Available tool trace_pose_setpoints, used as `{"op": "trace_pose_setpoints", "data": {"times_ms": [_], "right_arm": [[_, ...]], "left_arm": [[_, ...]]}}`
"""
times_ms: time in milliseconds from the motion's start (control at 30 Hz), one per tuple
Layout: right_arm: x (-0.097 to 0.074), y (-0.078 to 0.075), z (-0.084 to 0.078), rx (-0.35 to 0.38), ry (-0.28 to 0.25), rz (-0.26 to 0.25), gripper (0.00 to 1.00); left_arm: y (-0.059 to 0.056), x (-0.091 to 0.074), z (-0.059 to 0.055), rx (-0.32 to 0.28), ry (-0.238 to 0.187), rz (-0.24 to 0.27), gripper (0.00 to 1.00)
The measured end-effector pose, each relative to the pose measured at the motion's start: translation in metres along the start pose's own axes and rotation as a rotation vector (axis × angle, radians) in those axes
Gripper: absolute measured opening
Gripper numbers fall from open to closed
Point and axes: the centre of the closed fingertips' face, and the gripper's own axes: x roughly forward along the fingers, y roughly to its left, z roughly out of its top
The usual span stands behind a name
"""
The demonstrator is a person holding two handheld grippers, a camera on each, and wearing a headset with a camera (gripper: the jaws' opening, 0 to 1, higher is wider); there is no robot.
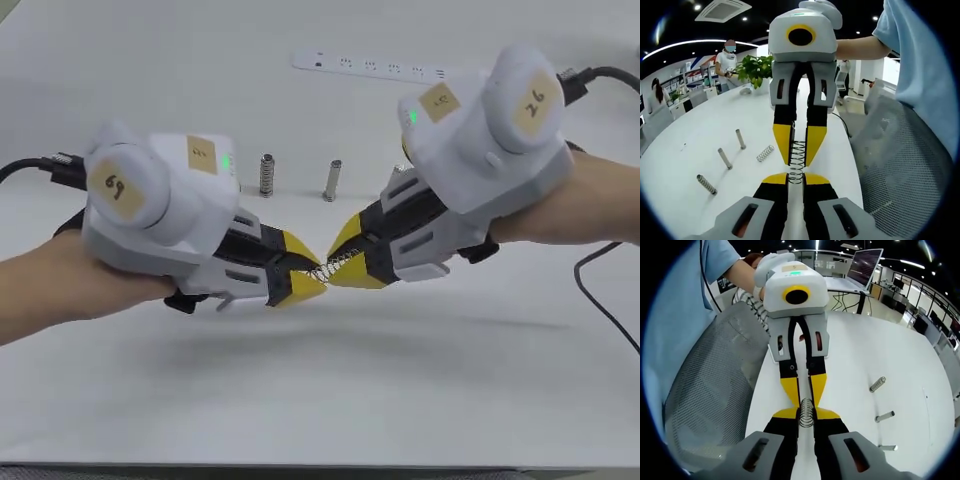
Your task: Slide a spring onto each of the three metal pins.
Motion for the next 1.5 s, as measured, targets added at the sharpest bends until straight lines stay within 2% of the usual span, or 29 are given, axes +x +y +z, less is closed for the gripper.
{"op": "trace_pose_setpoints", "data": {"times_ms": [300, 500, 600, 733, 900, 1067, 1267, 1367, 1500], "right_arm": [[0.001, -0.001, -0.002, 0.002, 0.007, 0.009, 0.08], [0.001, -0.003, -0.005, 0.008, 0.009, 0.006, 0.08], [0.000, -0.002, -0.006, 0.009, 0.014, 0.009, 0.08], [0.000, -0.001, -0.006, 0.009, 0.016, 0.010, 0.08], [0.000, -0.001, -0.007, 0.008, 0.017, 0.010, 0.08], [0.000, -0.001, -0.008, 0.011, 0.020, 0.009, 0.08], [0.000, -0.002, -0.011, 0.010, 0.027, 0.010, 0.08], [0.000, -0.002, -0.011, 0.011, 0.029, 0.011, 0.08], [0.000, -0.001, -0.012, 0.008, 0.034, 0.014, 0.08]], "left_arm": [[-0.001, 0.001, -0.001, -0.011, -0.011, 0.001, 0.03], [-0.002, 0.000, -0.003, -0.027, -0.018, 0.012, 0.19], [-0.001, 0.000, -0.005, -0.061, -0.030, 0.023, 0.32], [0.001, -0.001, -0.010, -0.061, -0.030, 0.050, 0.47], [0.008, -0.006, -0.014, -0.091, -0.045, 0.098, 0.63], [0.016, -0.013, -0.019, -0.134, -0.057, 0.146, 0.75], [0.025, -0.020, -0.024, -0.174, -0.075, 0.200, 0.98], [0.025, -0.023, -0.028, -0.202, -0.065, 0.204, 0.98], [0.026, -0.026, -0.031, -0.210, -0.071, 0.222, 0.98]]}}
